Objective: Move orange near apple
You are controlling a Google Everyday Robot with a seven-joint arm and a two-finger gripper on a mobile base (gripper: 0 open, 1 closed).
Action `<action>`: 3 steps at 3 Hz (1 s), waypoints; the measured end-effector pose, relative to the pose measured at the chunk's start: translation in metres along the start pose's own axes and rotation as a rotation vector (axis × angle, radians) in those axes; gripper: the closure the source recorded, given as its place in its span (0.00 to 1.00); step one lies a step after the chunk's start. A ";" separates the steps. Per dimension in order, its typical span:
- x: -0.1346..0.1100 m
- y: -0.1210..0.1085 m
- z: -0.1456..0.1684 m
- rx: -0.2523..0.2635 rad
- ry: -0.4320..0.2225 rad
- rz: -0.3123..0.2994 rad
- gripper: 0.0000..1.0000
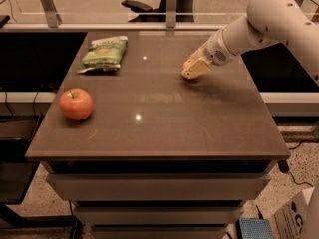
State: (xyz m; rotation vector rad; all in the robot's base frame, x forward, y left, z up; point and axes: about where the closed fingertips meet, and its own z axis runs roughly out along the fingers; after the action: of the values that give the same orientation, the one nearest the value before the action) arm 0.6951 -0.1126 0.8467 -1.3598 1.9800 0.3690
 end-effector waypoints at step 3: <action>-0.044 0.020 -0.010 -0.101 -0.074 -0.168 1.00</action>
Offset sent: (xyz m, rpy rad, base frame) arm -0.0094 0.0252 0.0422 0.0284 -0.0693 0.2028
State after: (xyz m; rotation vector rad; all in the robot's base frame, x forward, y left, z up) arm 0.6825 -0.0793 0.8807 -1.5416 1.7927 0.4392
